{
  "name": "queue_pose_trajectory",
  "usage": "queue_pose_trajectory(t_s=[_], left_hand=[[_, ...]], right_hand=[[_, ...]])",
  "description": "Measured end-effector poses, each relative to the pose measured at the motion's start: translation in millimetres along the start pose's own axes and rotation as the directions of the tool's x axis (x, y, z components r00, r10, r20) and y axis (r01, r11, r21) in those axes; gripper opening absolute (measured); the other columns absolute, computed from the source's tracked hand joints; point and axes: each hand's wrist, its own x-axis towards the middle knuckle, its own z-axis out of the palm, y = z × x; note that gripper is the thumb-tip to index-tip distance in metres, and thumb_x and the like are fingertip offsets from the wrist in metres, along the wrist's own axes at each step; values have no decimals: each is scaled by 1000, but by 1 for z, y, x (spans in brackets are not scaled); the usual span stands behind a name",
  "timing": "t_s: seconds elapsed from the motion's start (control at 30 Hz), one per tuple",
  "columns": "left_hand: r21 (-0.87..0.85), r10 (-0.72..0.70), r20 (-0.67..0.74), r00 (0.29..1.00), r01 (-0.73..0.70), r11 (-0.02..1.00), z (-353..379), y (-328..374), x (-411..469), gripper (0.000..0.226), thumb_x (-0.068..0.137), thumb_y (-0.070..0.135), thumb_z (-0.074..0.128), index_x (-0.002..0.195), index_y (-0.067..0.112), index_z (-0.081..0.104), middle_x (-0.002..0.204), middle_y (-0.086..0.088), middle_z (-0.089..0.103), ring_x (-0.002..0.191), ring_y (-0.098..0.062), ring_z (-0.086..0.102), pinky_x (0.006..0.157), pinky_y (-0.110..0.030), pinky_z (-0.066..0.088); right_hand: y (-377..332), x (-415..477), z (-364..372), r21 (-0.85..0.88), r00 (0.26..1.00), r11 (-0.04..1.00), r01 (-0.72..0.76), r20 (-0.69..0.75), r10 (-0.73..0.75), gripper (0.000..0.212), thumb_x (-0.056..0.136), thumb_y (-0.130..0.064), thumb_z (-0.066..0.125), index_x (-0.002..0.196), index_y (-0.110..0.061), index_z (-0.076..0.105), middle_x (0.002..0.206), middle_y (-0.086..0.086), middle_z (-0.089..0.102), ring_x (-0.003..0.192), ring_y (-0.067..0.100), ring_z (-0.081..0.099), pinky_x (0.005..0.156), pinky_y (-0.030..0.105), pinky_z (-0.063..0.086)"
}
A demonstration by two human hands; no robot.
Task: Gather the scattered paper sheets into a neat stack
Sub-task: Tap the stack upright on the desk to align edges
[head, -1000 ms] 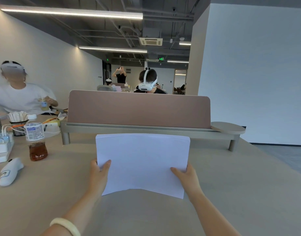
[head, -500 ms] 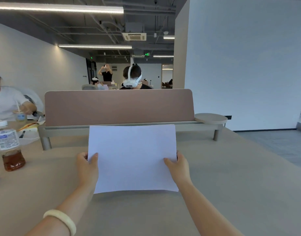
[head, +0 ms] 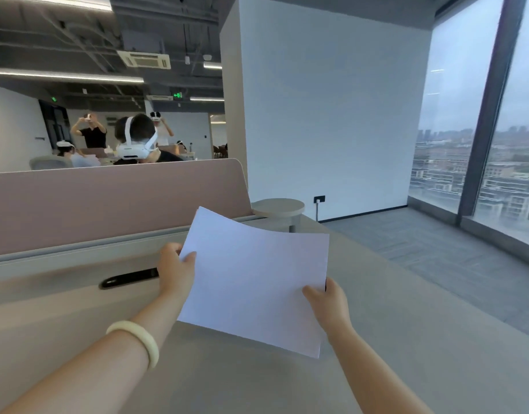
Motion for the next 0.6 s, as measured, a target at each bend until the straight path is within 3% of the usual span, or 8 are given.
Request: queue_pose_trajectory(t_s=[0.13,0.2,0.3,0.43,0.6], left_hand=[[14,20,132,991,-22,1000,64,18,6,21,87,8,51,72,13,37,71,2,36,63,-20,36,49,-26,28],[19,28,191,981,-32,999,97,26,7,5,88,8,52,86,7,48,82,-3,48,71,-23,46,56,-29,38],[20,71,274,959,-80,997,146,39,8,11,88,8,56,98,6,50,98,-6,54,87,-24,52,73,-34,43],[34,147,360,921,-171,985,206,49,8,15,88,6,58,100,7,49,102,-3,50,91,-19,47,74,-29,38],[68,196,495,847,-262,963,268,53,13,16,87,7,59,96,8,46,101,-5,51,92,-21,50,70,-29,39]], right_hand=[[17,17,-41,16,993,996,-90,-71,91,20,81,-8,56,93,8,59,78,8,59,67,22,54,56,27,39],[25,24,-60,30,985,990,-140,-95,142,16,82,-8,56,90,5,59,77,8,59,65,21,54,54,27,39],[36,36,-85,58,971,978,-201,-123,207,18,81,-8,56,91,6,59,84,16,63,72,25,60,60,30,45],[54,49,-109,117,948,955,-271,-137,286,24,77,-10,58,97,5,62,99,21,68,90,33,68,64,33,52],[71,64,-127,172,934,933,-316,-115,337,12,85,-2,57,95,1,62,99,22,69,89,35,69,76,45,59]])
